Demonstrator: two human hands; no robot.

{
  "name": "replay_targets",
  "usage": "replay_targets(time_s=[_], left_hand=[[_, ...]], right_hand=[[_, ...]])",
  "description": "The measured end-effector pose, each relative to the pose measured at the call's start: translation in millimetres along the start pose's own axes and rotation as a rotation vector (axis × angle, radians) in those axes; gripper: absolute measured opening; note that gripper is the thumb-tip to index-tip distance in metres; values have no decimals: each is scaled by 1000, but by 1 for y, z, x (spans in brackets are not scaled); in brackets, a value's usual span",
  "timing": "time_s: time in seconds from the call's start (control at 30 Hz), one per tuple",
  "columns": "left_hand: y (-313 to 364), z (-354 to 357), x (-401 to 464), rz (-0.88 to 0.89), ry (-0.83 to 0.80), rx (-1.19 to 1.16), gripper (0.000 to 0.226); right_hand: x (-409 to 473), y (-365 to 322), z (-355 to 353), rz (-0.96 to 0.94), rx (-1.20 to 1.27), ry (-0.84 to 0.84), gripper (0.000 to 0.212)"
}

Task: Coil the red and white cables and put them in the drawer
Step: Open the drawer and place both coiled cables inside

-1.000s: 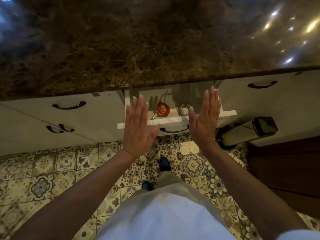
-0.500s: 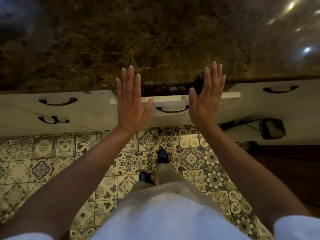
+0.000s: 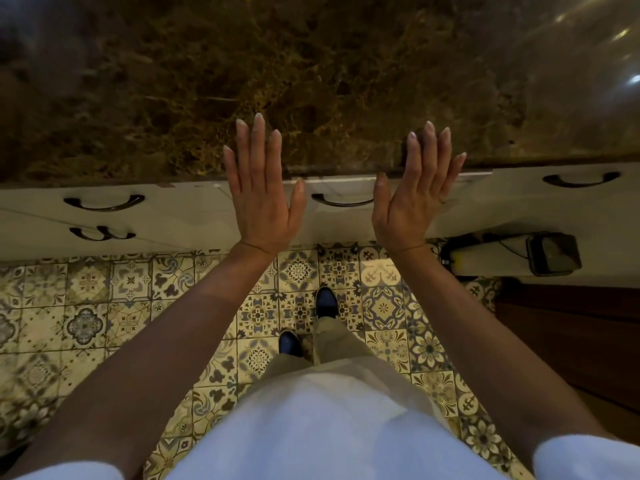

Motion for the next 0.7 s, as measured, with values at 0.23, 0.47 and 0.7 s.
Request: replay_targets(time_s=[0.23, 0.47, 0.7], left_hand=[[-1, 1, -1, -4, -12, 6, 63], [2, 2, -1, 33, -38, 75, 65], [1, 4, -2, 76, -63, 202, 79]], right_hand=[[-2, 0, -1, 11, 4, -8, 60], [-1, 0, -2, -2, -27, 2, 63], [-3, 2, -3, -41, -57, 9, 63]])
Point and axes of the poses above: each hand's wrist, its own x-axis towards the middle knuckle, its own z-axis out of the palm, y = z × x, the point moved 7 cm from there along x, towards the middle knuckle, and after that the axes turned 3 degrees about x, right-handed, at the moved point
